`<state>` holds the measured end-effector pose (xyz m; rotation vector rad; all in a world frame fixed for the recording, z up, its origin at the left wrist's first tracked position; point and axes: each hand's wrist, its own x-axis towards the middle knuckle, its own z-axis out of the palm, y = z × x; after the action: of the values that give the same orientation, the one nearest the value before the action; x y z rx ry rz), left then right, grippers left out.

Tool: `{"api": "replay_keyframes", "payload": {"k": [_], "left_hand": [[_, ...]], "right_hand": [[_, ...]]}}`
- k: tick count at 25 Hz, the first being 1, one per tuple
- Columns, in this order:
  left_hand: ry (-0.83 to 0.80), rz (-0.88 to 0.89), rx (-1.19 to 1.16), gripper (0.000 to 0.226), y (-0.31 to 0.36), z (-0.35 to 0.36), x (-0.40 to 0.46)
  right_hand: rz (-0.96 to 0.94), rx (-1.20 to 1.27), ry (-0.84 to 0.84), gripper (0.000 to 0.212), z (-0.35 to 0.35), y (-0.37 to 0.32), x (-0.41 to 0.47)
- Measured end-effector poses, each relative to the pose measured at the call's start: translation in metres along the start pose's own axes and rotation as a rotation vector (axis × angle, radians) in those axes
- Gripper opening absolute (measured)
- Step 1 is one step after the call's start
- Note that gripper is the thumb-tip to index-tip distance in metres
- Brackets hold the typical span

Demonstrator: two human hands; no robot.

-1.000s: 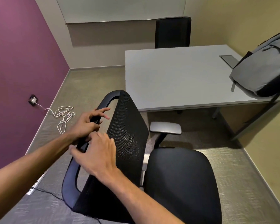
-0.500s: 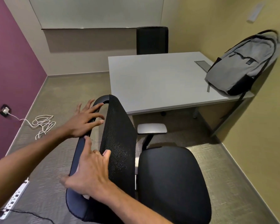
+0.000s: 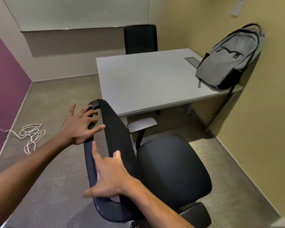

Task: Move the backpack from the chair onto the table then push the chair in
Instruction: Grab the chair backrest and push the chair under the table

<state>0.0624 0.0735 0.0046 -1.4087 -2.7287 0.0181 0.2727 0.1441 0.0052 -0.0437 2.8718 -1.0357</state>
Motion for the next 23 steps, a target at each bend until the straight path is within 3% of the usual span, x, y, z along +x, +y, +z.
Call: {"api": "replay_keyframes", "payload": {"k": [5,8,10,12,14,17,20,23], "left_hand": [[0.135,-0.08,-0.178,0.072,0.037,0.016,0.013],[0.249,-0.133,-0.304,0.069,0.068,0.025,0.022],[0.308,-0.183,-0.355,0.065,0.093,0.032,0.029],[0.349,-0.158,-0.353,0.061,0.113,0.038,0.037],[0.363,0.057,-0.277,0.063,0.117,0.041,0.046],[0.21,0.464,-0.055,0.064,0.104,0.03,0.073],[-0.051,0.505,0.039,0.047,0.11,0.01,0.113],[-0.088,0.446,0.026,0.034,0.138,0.011,0.129]], "right_hand": [[-0.013,-0.051,-0.056,0.118,-0.035,0.045,-0.019],[0.028,-0.158,0.008,0.105,-0.054,0.075,-0.037],[0.095,-0.232,0.055,0.085,-0.067,0.093,-0.052],[0.198,-0.336,0.172,0.05,-0.074,0.105,-0.068],[0.357,-0.457,0.329,0.022,-0.076,0.114,-0.078],[0.555,-0.582,0.543,0.026,-0.08,0.132,-0.09],[0.509,-0.727,0.607,0.037,-0.097,0.163,-0.103],[0.58,-0.697,0.511,0.04,-0.127,0.195,-0.111]]}}
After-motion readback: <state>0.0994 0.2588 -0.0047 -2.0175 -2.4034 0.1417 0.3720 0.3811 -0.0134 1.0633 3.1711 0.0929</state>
